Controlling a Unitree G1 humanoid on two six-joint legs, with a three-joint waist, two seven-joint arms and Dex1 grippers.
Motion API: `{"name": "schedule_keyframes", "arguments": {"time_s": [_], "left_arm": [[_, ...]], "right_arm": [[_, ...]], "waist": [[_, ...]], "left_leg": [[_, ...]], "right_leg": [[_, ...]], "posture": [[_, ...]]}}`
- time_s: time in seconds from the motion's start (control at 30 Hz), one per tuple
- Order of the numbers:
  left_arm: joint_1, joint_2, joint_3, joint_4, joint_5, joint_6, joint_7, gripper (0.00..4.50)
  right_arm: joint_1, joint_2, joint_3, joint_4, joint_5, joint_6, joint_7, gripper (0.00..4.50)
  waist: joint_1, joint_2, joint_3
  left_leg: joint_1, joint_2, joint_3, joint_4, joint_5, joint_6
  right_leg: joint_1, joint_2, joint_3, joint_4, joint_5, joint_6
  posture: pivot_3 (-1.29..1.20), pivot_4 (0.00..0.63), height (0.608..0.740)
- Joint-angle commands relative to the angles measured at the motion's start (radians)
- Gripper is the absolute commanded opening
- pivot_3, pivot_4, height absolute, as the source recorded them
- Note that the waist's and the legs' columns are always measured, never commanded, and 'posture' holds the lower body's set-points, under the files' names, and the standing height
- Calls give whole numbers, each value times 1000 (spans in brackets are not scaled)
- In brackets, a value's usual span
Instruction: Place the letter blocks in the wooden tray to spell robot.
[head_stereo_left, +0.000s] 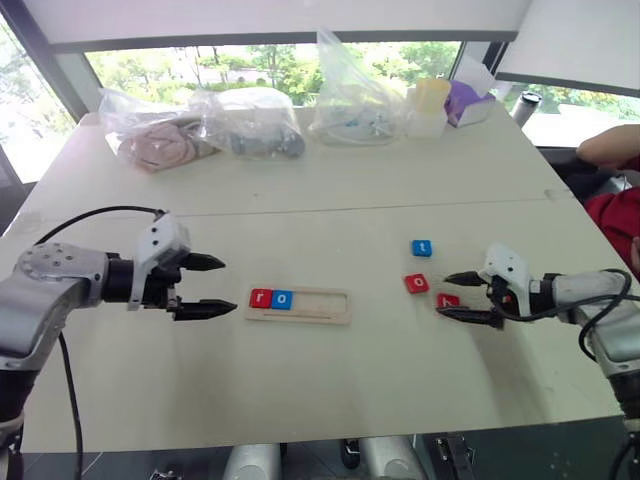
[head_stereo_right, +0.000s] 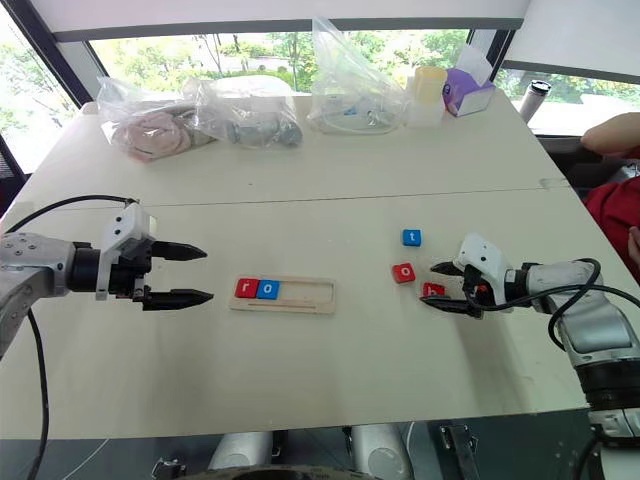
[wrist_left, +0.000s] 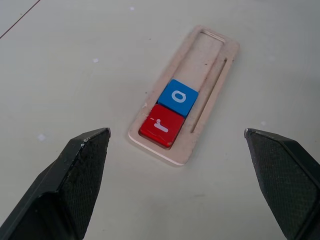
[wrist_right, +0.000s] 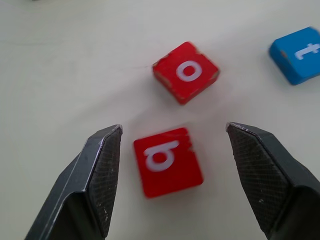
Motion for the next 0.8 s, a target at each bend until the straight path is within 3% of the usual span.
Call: {"name": "schedule_keyframes", "arguments": {"time_s": [0.03,0.47,0.57,0.67,0.8], "left_arm": [[-2,6,6,-5,5,-18,0,4500],[7,1,-3,-7,22,-30,13,4500],[12,2,-3,-5,25,-35,16,4500],[20,8,6,-1,25,-36,14,4500],[37,23,22,30,33,-45,10,4500]], "right_arm": [[18,-15,-39,-43,24,9,2,3562],[4,11,1,141,-85,-179,-45,3562],[9,13,-1,145,-74,-192,-34,2698],[18,14,-8,106,-56,-167,-34,1169],[-8,23,8,-29,-47,-128,-56,1153]], "waist": [[4,0,0],[9,0,0],[9,0,0],[10,0,0],[7,0,0]], "left_leg": [[0,0,0,0,0,0],[0,0,1,1,0,0],[0,0,1,1,0,0],[0,0,1,2,0,0],[1,0,2,2,0,0]], "right_leg": [[0,0,0,0,0,0],[0,0,1,0,1,-1],[0,0,1,0,1,-1],[1,0,1,0,1,-1],[1,0,2,1,1,-1]], "posture": [[0,150,740],[0,150,740],[0,150,740],[0,150,740],[0,150,740]]}}
